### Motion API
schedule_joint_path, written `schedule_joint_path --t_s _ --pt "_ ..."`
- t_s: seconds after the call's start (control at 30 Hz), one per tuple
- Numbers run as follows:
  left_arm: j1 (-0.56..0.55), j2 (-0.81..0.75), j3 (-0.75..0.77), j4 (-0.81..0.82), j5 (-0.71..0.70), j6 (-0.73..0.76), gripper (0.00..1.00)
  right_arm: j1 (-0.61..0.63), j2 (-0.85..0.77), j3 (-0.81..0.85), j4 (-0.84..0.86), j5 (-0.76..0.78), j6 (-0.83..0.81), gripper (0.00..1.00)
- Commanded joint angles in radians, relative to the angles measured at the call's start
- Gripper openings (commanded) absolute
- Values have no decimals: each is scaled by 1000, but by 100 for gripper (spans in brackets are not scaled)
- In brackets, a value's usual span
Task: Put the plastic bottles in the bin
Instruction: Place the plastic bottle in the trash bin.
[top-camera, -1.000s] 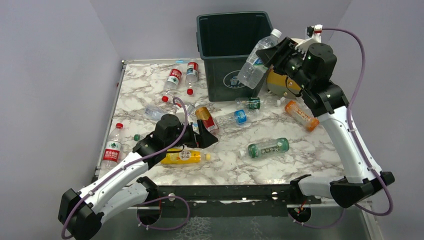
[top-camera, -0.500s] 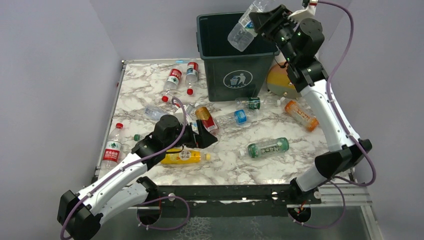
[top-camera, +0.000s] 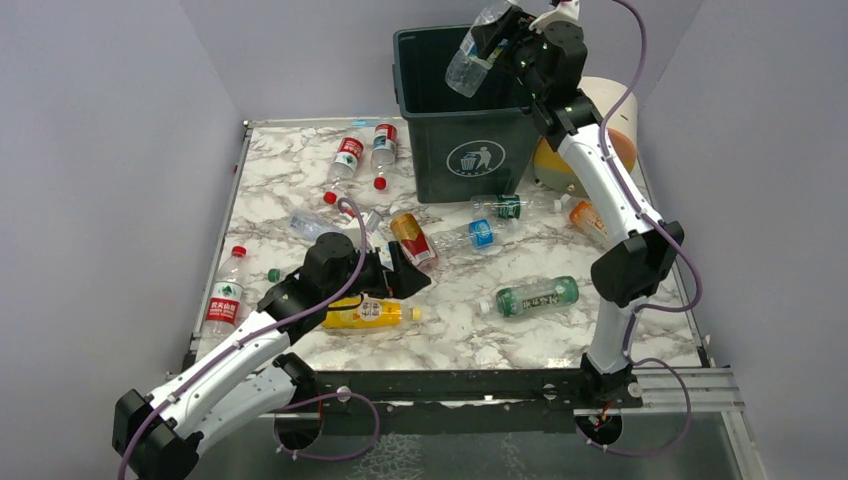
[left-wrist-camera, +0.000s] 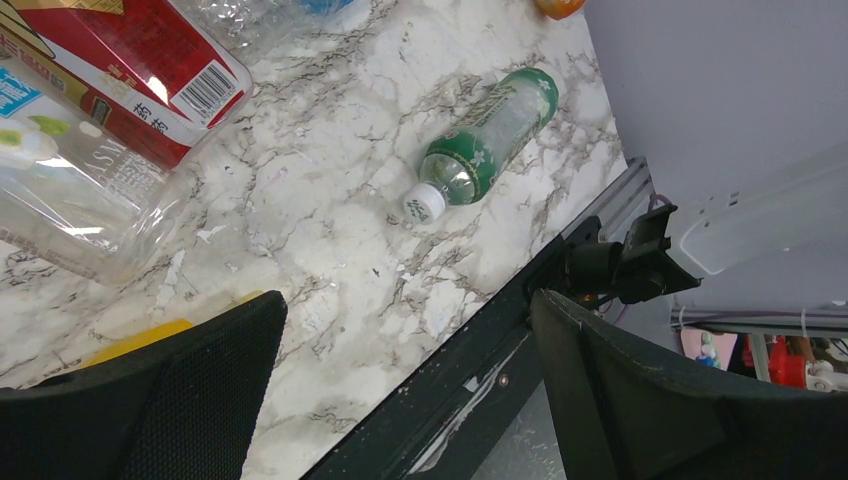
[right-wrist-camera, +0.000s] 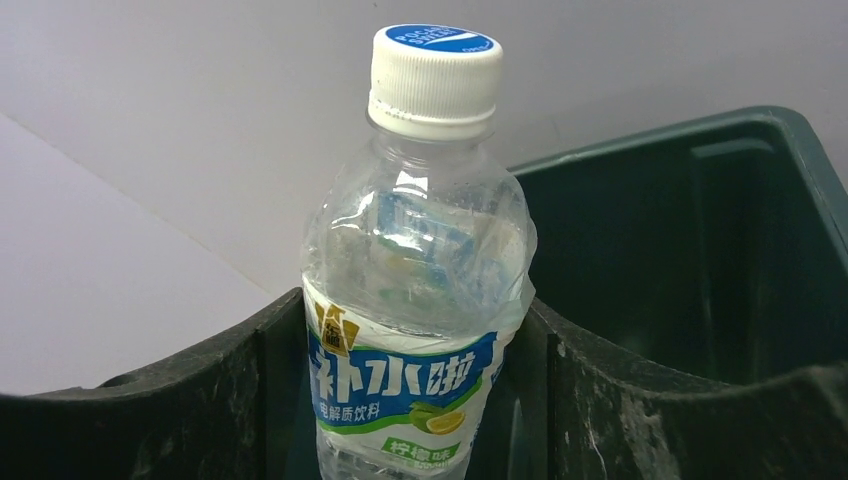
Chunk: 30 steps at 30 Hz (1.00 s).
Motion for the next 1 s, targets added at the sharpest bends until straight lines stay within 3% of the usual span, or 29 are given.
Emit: schedule_joint_path --t_s 0.0,0.27,0.53,0.73,0.97 --pt "-6 -18 33 -10 -29 4 99 -7 -15 6 -1 22 -24 74" --pt "-6 -13 36 -10 -31 15 99 -9 -71 -79 -6 44 -45 86" --pt "-6 -17 43 -12 -20 20 99 -10 -191 -127 -44 17 -76 90" --pt "-6 -49 24 -15 -15 22 99 -10 -273 -136 -164 -46 -109 98" --pt "-5 -43 29 -35 13 40 99 -10 -516 -417 -194 -77 -111 100"
